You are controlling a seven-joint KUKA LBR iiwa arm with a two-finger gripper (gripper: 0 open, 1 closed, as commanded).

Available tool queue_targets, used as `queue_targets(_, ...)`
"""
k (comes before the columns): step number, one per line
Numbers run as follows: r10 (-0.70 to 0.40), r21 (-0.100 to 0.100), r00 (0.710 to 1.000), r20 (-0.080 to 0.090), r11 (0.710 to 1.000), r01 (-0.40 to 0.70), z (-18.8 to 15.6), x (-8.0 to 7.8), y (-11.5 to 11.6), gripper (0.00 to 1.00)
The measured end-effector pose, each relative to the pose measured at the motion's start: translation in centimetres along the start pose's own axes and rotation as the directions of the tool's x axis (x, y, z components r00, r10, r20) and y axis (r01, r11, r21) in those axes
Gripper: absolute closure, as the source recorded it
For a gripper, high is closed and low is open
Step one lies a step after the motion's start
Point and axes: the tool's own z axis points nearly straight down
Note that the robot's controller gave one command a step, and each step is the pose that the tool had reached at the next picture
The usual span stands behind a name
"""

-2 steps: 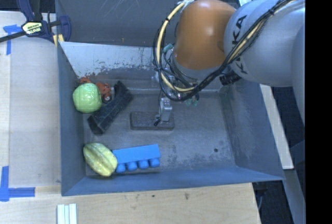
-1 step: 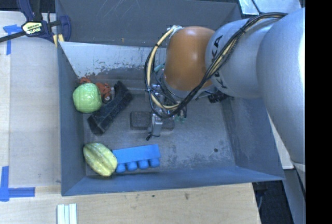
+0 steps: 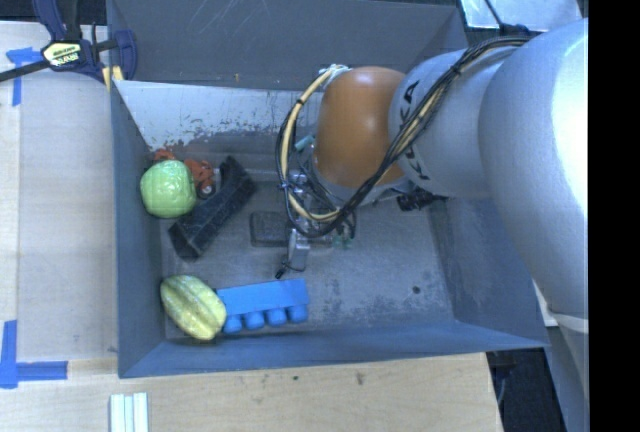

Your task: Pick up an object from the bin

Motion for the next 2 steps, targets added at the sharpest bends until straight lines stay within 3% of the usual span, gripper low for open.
queue_targets(1,0.064,-0.001,0.998,0.005,0.998,-0.064,-1.11,0.11,-0.2,0.0)
queue_targets(2,0.001,-0.001,1.0,0.007,1.0,-0.001,-0.22,-0.25,-0.03,1.0)
